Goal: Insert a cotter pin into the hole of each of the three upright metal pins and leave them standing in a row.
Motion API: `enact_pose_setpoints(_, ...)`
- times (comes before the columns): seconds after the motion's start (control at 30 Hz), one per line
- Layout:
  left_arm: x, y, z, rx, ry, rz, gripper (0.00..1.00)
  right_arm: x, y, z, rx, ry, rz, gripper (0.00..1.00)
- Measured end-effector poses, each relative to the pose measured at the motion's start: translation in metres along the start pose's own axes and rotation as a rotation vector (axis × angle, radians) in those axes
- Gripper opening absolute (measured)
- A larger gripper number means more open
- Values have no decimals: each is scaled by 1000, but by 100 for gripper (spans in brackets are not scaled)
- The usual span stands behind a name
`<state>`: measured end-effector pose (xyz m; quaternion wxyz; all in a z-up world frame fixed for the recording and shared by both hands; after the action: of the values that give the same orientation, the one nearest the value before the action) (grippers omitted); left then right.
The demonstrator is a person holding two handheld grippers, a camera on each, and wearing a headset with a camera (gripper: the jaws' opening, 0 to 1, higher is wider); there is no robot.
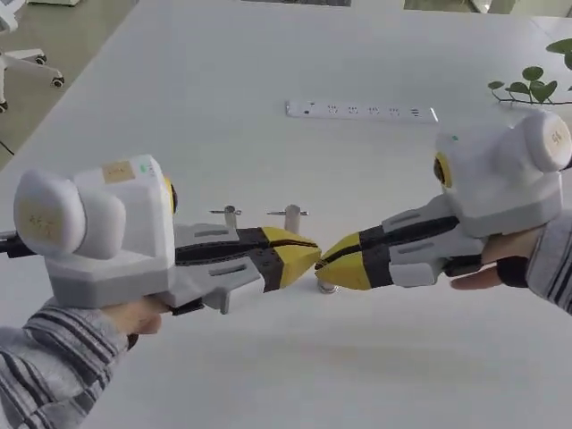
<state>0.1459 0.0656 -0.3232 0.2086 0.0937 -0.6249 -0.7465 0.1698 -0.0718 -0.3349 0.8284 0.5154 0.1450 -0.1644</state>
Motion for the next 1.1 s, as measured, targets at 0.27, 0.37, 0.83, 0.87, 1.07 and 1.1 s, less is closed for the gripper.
enact_pose_setpoints(0.27,1,-2,-1,0,-9,-7,0,-2,3,2,-67,-14,133,0)
enact_pose_setpoints(0.37,3,-5,-2,-2,-7,-20,0,-2,3,2,-106,-19,201,0)
enact_pose_setpoints(0.83,2,-15,-4,-52,62,-74,17,12,-2,13,-168,-120,265,0)
enact_pose_setpoints(0.87,1,-16,-4,-55,68,-76,19,13,-3,15,-174,-126,265,0)
enact_pose_setpoints(1.07,0,-22,-9,-68,112,-97,28,24,-12,24,-213,-179,254,0)
enact_pose_setpoints(1.1,0,-23,-10,-64,117,-93,28,27,-15,26,-242,-201,255,0)
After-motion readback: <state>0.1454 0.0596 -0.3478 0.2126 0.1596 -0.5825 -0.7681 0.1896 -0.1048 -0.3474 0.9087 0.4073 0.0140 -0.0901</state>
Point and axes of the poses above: the centre of the closed fingertips' face, and the gripper's own axes: z roughly backward along the fingers, x roughly to its right, y roughly out of its top, the point moved 8 cm from there along z, roughly backward along the fingers, and after that the axes turned 7 degrees about -z, right-handed, at the moved point
